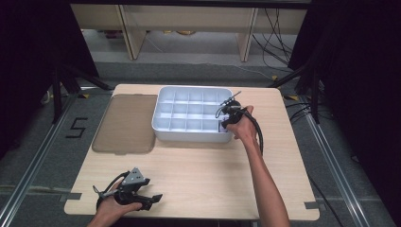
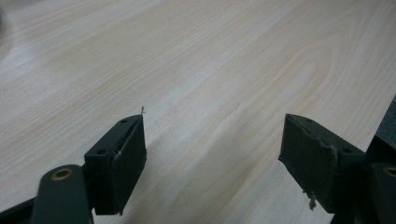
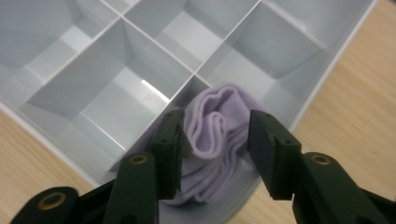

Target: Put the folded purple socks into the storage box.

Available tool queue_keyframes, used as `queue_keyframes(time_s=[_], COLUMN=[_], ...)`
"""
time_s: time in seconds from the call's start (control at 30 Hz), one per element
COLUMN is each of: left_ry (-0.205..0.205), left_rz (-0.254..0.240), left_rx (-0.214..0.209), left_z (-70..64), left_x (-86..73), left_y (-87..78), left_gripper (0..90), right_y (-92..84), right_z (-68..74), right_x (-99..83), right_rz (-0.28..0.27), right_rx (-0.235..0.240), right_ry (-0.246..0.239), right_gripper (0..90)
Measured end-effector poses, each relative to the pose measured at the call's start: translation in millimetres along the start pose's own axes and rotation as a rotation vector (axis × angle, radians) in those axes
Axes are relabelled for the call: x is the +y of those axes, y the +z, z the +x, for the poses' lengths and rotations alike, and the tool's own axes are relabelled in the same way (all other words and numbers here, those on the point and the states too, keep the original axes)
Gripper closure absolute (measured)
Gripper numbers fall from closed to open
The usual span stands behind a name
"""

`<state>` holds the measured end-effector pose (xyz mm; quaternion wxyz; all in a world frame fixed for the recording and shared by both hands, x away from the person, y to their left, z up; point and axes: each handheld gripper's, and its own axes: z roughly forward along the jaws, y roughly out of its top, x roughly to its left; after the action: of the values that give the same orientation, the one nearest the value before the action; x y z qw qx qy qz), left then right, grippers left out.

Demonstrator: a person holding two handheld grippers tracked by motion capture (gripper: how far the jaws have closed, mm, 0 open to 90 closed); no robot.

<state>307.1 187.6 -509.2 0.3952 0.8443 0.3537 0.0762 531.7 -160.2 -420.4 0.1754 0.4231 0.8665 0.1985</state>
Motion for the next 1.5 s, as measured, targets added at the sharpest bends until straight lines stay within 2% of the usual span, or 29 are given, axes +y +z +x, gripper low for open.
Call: queue_keyframes(time_s=[0.1,0.17,0.2,0.23,0.33,0.37,0.4,0.43,0.47,0.5,0.53,0.57,0.67,0.7,0.8,0.87,0.9,0.97,1.0,1.03,1.07,1.17,1.2,1.23,1.27,1.3,1.33,1.5], left_ry=[0.021,0.016,-0.006,-0.008,0.015,-0.013,-0.017,0.015,0.017,0.013,-0.016,-0.015,-0.002,0.017,0.022,0.004,0.009,0.0,0.022,0.019,0.017,0.013,0.009,0.009,0.012,-0.009,0.016,0.005], left_rz=[0.02,0.016,0.012,0.014,0.017,0.01,0.006,0.018,0.019,0.016,0.007,0.007,0.014,0.017,0.021,0.022,0.02,0.016,0.018,0.014,0.013,0.011,0.011,0.011,0.01,0.006,0.015,0.009], left_rx=[0.01,0.01,0.004,-0.002,0.009,0.002,-0.004,0.011,0.01,0.005,-0.003,-0.003,-0.002,0.001,-0.003,0.004,0.005,0.009,-0.001,0.0,0.0,-0.003,-0.001,-0.001,-0.001,0.006,0.002,0.003], left_z=[1.3,0.0,-1.4,-1.4,-0.2,-2.0,-2.3,0.1,0.2,-0.3,-2.2,-2.2,-1.9,-1.1,-1.6,-2.7,-2.8,-3.1,-2.0,-2.0,-1.9,-1.5,-1.6,-1.4,-1.1,-2.0,-1.0,-1.7], left_x=[0.3,0.2,-0.3,-0.3,-0.1,-0.7,-0.7,-0.1,-0.1,-0.2,-0.8,-0.9,-0.7,-0.4,-0.5,-1.0,-0.9,-1.1,-0.5,-0.5,-0.4,0.2,0.1,0.2,0.3,-0.2,0.3,0.2], left_y=[-0.3,0.0,0.8,0.7,0.0,0.8,1.0,0.0,-0.1,0.0,0.8,0.7,-0.1,-0.4,-0.1,0.7,0.4,0.6,-0.8,-0.6,-0.6,-1.1,-1.2,-1.2,-1.1,-0.6,-1.7,-0.6], left_gripper=[22.0,22.0,22.0,22.0,22.0,22.0,22.0,22.0,22.0,22.0,22.0,22.0,22.0,22.0,22.0,22.0,22.0,22.0,22.0,22.0,22.0,22.0,22.0,22.0,22.0,22.0,22.0,22.0], right_y=[-10.3,-16.4,-16.3,-14.5,-3.4,1.7,7.5,12.5,18.2,21.0,25.7,27.9,36.4,38.3,40.6,41.8,41.9,40.2,38.5,35.0,31.1,16.4,10.6,6.9,2.6,-2.8,-6.8,-25.8], right_z=[-3.9,-2.8,-1.0,0.0,0.4,1.2,1.1,1.8,2.8,3.1,3.1,4.2,5.0,4.8,3.2,2.5,2.3,2.0,0.5,-0.4,-3.5,-8.6,-8.2,-9.5,-11.8,-13.2,-15.9,-17.9], right_x=[4.4,7.2,9.4,10.5,12.0,12.0,11.5,10.7,9.5,8.9,8.2,8.3,7.5,7.5,7.9,8.4,8.6,8.3,8.3,8.2,8.4,7.5,7.0,6.5,5.5,4.2,3.1,-2.2], right_rz=[-0.026,-0.051,-0.049,-0.039,-0.005,0.016,0.027,0.048,0.065,0.077,0.084,0.096,0.107,0.105,0.116,0.112,0.111,0.115,0.105,0.099,0.094,0.032,0.033,0.021,-0.007,-0.022,-0.041,-0.121], right_rx=[0.022,0.012,0.026,0.028,0.023,0.025,0.026,0.028,0.032,0.037,0.045,0.048,0.051,0.054,0.06,0.062,0.063,0.069,0.073,0.082,0.098,0.072,0.076,0.078,0.061,0.055,0.052,0.067], right_ry=[-0.002,-0.008,-0.017,-0.023,-0.035,-0.032,-0.043,-0.043,-0.033,-0.032,-0.041,-0.035,-0.033,-0.034,-0.03,-0.042,-0.043,-0.026,-0.028,-0.011,-0.019,0.0,0.032,0.042,0.042,0.055,0.053,0.063], right_gripper=[58.6,68.4,74.7,77.7,81.8,82.8,83.5,84.1,84.6,84.9,85.2,85.3,85.6,85.7,85.7,85.7,85.7,85.3,84.8,84.2,83.1,77.4,76.4,75.5,74.0,73.6,72.5,67.2])
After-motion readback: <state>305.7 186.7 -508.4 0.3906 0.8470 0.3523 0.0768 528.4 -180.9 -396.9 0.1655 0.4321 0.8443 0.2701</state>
